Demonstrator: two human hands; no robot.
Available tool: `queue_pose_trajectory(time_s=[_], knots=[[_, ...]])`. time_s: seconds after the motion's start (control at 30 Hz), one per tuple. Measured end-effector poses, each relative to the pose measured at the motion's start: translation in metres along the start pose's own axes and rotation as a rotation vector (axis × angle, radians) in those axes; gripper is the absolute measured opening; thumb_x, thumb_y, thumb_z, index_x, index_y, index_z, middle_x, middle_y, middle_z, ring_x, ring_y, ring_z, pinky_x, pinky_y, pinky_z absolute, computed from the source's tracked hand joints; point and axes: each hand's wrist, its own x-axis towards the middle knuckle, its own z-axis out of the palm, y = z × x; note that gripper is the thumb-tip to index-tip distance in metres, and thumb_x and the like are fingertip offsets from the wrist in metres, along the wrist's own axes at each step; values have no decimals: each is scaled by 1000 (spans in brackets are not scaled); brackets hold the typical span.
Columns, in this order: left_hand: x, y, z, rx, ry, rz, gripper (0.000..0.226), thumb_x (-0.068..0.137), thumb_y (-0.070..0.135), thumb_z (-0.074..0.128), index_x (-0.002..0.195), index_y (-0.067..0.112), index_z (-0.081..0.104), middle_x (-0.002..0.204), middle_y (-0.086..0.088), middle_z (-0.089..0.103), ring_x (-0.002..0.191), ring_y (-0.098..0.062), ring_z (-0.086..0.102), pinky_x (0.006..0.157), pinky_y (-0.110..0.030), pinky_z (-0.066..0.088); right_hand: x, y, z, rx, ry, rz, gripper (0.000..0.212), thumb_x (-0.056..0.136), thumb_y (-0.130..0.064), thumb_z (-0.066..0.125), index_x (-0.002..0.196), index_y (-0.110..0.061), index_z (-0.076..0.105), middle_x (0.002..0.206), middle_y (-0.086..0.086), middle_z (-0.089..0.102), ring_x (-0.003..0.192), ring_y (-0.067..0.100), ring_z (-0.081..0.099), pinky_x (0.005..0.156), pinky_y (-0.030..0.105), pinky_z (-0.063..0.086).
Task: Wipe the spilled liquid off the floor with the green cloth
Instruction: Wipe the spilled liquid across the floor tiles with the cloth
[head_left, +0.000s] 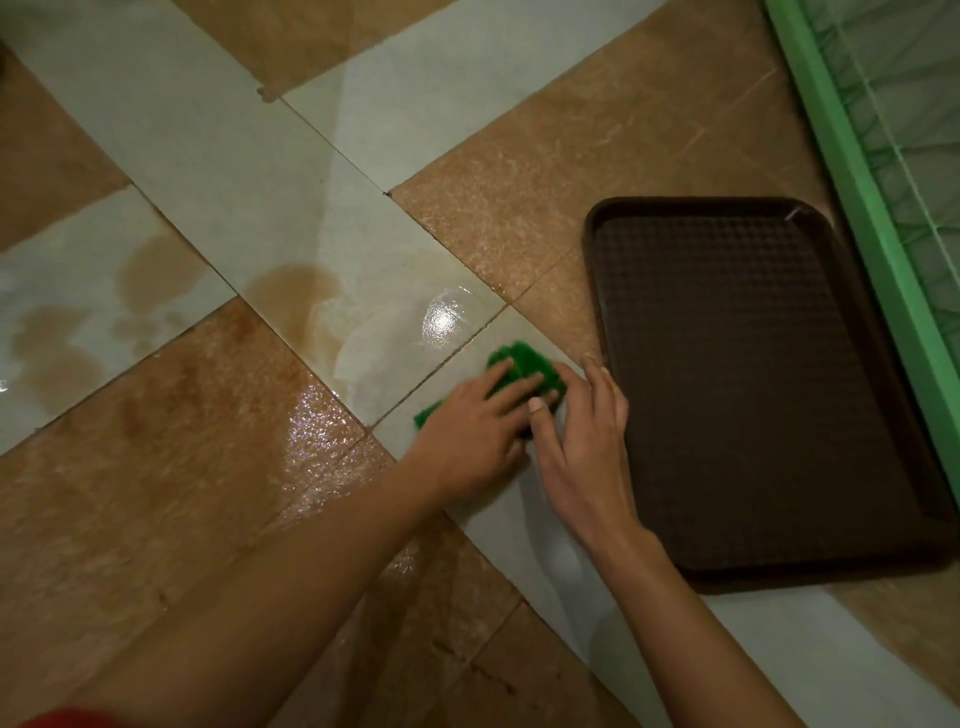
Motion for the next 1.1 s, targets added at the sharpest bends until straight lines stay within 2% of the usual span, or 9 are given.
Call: queue_pose_trajectory(time_s=[0.13,0.33,0.47,0.57,0.67,0.77,0.83,0.97,1.1], knots=[[-28,-22,-1,24,-17,124,52,83,32,38,133,22,46,135,-5,53,126,-37,45,92,-48,48,-5,1,-3,13,19,2,50,96,-40,39,141,-18,37,153,4,21,141,15,10,112,33,18],[-1,-8,-8,-43,12,-307,58,82,36,27,134,19,48,136,-9,51,127,-41,41,93,-51,45,-13,4,-2,-1,-42,30,55,93,-46,34,141,-19,36,151,4,28,139,16,19,114,36,24],[-34,18,0,14,-51,-70,54,84,40,34,134,24,47,137,-1,51,129,-33,42,92,-45,46,-14,1,3,-13,-90,31,50,98,-40,36,143,-18,34,151,5,29,139,17,20,112,30,19],[-53,1,-1,48,-19,17,51,83,36,37,132,26,47,134,-1,53,126,-33,46,88,-43,48,-18,4,3,-31,-105,33,57,94,-50,29,141,-17,37,145,6,38,135,21,26,113,37,25],[-41,-7,-7,18,6,-182,52,83,32,38,133,24,48,136,-5,52,127,-37,43,93,-48,46,-23,10,3,-64,-131,43,65,89,-53,25,140,-16,38,141,5,44,134,22,29,112,41,26],[-27,18,-7,-43,-20,-413,53,91,32,38,144,27,30,150,-2,31,140,-33,20,107,-46,28,-20,9,2,-95,-145,41,60,94,-51,27,141,-15,37,142,6,42,135,23,26,113,42,24],[-35,38,-4,-50,-31,-358,54,89,35,33,142,26,33,149,-1,33,139,-33,23,105,-46,32,-14,5,0,-81,-132,36,53,97,-44,33,141,-14,37,140,9,43,135,25,26,112,43,24],[-61,24,-2,-5,-127,-25,55,84,37,31,136,25,44,142,-1,45,132,-33,37,94,-44,43,-9,2,-3,-37,-108,12,50,98,-41,35,140,-13,39,138,9,44,134,24,27,111,44,26],[-40,9,-11,-44,-105,-251,55,88,35,31,142,27,33,148,-3,36,138,-34,24,102,-49,37,-16,4,1,-13,-95,7,62,90,-51,26,138,-15,40,139,4,44,134,21,29,112,40,26]])
